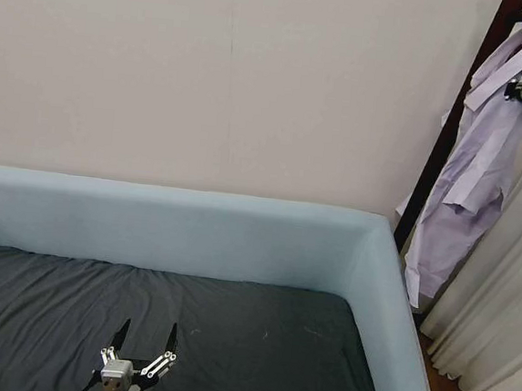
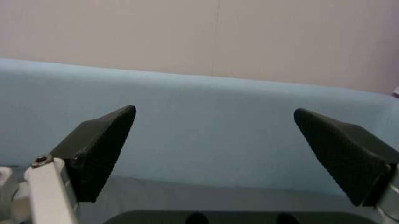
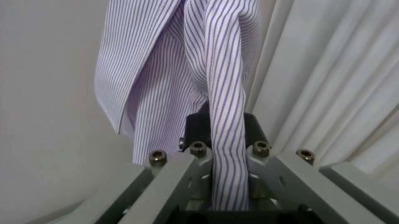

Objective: Pick up the clothes from the sofa and hang them on the clothes hanger.

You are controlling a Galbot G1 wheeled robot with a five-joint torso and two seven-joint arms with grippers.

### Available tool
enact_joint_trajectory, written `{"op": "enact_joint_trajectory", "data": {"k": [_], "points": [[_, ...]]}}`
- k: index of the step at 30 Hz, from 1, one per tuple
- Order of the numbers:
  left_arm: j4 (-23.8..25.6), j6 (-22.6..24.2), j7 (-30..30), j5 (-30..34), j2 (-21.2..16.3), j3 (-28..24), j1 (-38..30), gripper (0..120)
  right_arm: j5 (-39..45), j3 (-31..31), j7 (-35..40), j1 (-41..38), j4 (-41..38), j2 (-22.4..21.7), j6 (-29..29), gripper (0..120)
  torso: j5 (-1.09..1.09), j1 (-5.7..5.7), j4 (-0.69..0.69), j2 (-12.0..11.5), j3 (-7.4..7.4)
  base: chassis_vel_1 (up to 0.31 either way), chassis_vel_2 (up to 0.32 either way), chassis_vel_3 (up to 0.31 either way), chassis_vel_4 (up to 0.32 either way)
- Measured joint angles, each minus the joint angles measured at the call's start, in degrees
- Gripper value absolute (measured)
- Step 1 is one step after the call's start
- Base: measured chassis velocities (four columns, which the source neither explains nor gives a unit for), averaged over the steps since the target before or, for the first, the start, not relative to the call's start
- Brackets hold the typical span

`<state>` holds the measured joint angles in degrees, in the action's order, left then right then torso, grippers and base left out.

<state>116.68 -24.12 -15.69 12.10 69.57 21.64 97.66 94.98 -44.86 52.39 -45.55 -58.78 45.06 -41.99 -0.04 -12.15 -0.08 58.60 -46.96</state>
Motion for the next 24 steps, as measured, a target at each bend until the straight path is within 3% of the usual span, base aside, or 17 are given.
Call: {"op": "enact_joint_trajectory", "data": {"k": [11,24], "points": [[0.00,0.00,0.00,0.00,0.00,0.00,0.00,100,3.22,2.84,3.91,0.10,8.21,8.55,0.13,2,-0.01,0.00,0.01,0.00,0.00,0.000,0.000,0.000,0.000],[0.00,0.00,0.00,0.00,0.00,0.00,0.00,100,3.29,3.79,3.49,-0.02,14.67,9.70,0.16,2,-0.01,0.00,0.02,0.00,0.00,0.000,0.000,0.000,0.000]]}}
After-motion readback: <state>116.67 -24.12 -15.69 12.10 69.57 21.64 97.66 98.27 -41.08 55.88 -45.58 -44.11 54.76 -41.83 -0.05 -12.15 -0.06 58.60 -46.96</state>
